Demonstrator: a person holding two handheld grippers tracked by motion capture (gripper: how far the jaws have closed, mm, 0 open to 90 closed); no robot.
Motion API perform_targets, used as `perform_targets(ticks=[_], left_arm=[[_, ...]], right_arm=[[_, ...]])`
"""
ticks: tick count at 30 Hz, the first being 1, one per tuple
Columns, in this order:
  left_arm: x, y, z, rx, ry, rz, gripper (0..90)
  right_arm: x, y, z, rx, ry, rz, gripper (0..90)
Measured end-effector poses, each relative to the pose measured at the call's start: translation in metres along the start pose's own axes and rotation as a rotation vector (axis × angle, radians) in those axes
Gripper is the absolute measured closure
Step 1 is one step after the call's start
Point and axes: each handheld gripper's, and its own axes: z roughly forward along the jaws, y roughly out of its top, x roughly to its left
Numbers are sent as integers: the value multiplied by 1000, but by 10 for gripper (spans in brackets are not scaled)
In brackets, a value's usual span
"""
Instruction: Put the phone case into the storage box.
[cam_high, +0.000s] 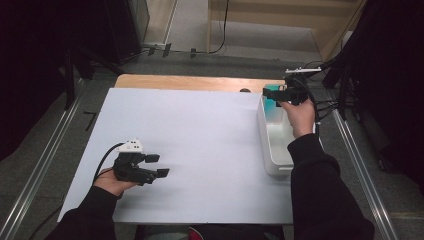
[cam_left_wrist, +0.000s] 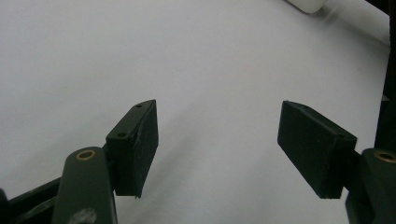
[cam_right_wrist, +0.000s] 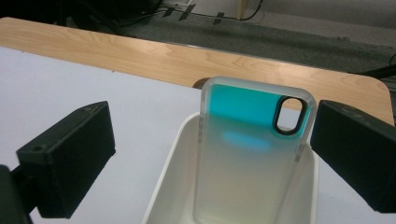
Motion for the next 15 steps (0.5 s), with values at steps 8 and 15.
perform_targets(ticks=[8, 15], left_arm=[[0, 0, 0, 2, -2, 1, 289], [1, 0, 0, -1, -2, 2, 289]], right_arm=[[7, 1, -11, -4, 56, -46, 0], [18, 1, -19, -8, 120, -75, 0]])
